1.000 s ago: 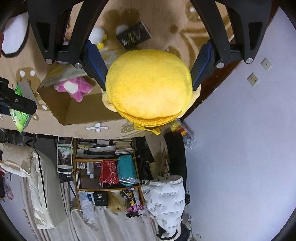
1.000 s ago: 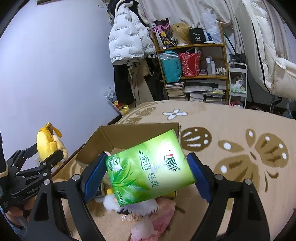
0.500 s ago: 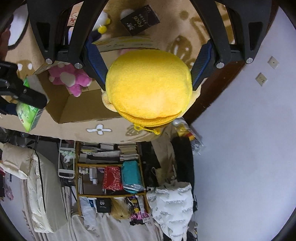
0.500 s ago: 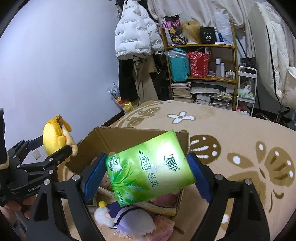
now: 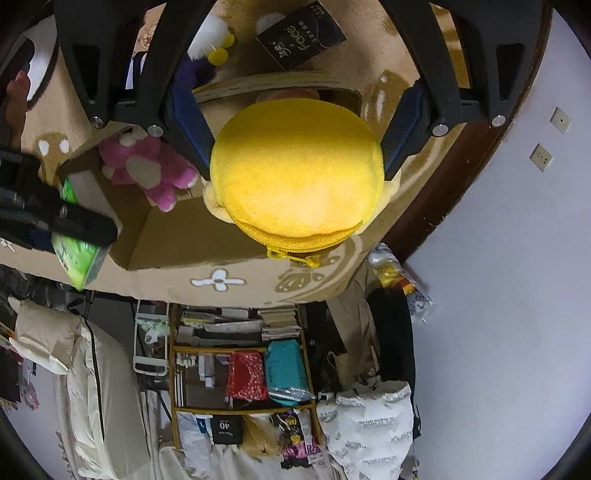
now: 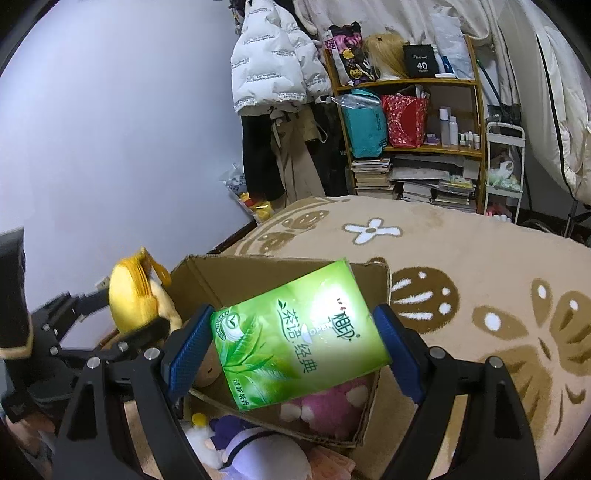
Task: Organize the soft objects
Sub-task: 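Release yellow plush into box with left tool while right tool drops tissue pack in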
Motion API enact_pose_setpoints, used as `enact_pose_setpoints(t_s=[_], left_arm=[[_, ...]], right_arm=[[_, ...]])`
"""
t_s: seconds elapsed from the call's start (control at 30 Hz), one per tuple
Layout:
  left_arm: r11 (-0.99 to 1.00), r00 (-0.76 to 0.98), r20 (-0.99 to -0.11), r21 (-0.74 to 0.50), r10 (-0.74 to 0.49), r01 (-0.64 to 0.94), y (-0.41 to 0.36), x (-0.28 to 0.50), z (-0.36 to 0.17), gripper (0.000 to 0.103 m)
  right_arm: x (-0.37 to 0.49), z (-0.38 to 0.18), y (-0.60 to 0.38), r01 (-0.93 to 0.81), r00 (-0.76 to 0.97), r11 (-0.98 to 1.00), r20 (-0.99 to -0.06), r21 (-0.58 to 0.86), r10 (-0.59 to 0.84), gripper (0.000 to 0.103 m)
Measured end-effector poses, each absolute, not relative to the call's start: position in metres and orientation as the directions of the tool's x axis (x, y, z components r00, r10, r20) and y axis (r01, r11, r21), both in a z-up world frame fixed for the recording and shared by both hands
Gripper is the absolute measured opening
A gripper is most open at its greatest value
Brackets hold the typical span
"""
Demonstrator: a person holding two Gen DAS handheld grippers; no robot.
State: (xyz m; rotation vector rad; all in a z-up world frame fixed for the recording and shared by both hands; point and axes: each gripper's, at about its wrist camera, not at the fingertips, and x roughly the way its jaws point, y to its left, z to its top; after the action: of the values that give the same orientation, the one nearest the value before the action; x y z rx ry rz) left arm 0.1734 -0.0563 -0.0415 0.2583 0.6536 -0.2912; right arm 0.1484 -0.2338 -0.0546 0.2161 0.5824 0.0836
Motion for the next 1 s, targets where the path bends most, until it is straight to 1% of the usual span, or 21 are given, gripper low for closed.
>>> enact_pose_setpoints(t_s=[0.2, 0.47, 0.53, 0.63, 0.7, 0.77, 0.8, 0.9, 1.0], left_arm=[[0.923, 0.740, -0.650, 0.157, -0.171, 0.351, -0.062, 0.174, -0.049, 0.086], [0.909, 0.740, -0.658, 0.213, -0.138, 0.359, -0.070, 0.168, -0.060, 0.087], [0.916, 0.746, -0.652, 0.205, -0.135, 0.345, -0.069, 0.167, -0.060, 0.088], [0.924, 0.739, -0.659, 0.183, -0.138, 0.336, -0.067, 0.170, -0.060, 0.093], [0.927, 0.735, -0.664, 0.173, -0.139, 0.332, -0.065, 0.173, -0.061, 0.096], [0.932, 0.733, -0.667, 0.163, -0.137, 0.323, -0.063, 0.173, -0.061, 0.097], [0.934, 0.729, -0.670, 0.156, -0.139, 0.322, -0.062, 0.173, -0.061, 0.097], [0.934, 0.732, -0.669, 0.163, -0.132, 0.317, -0.061, 0.170, -0.060, 0.099], [0.934, 0.750, -0.649, 0.175, -0.129, 0.312, -0.059, 0.165, -0.056, 0.101]], right_arm=[[0.154, -0.055, -0.245, -0.024, 0.836, 0.954, -0.518, 0.300, 0.184, 0.091], [0.161, -0.061, -0.248, -0.028, 0.819, 0.947, -0.536, 0.320, 0.206, 0.091], [0.162, -0.062, -0.248, -0.021, 0.817, 0.949, -0.541, 0.315, 0.198, 0.091], [0.162, -0.064, -0.248, -0.017, 0.810, 0.952, -0.555, 0.305, 0.192, 0.091], [0.163, -0.065, -0.249, -0.012, 0.802, 0.951, -0.566, 0.308, 0.193, 0.095], [0.162, -0.064, -0.248, -0.014, 0.801, 0.949, -0.564, 0.314, 0.198, 0.102], [0.161, -0.063, -0.247, -0.016, 0.801, 0.950, -0.564, 0.313, 0.199, 0.103], [0.155, -0.058, -0.247, -0.004, 0.814, 0.955, -0.554, 0.297, 0.175, 0.103], [0.153, -0.057, -0.248, 0.002, 0.808, 0.952, -0.562, 0.307, 0.179, 0.103]])
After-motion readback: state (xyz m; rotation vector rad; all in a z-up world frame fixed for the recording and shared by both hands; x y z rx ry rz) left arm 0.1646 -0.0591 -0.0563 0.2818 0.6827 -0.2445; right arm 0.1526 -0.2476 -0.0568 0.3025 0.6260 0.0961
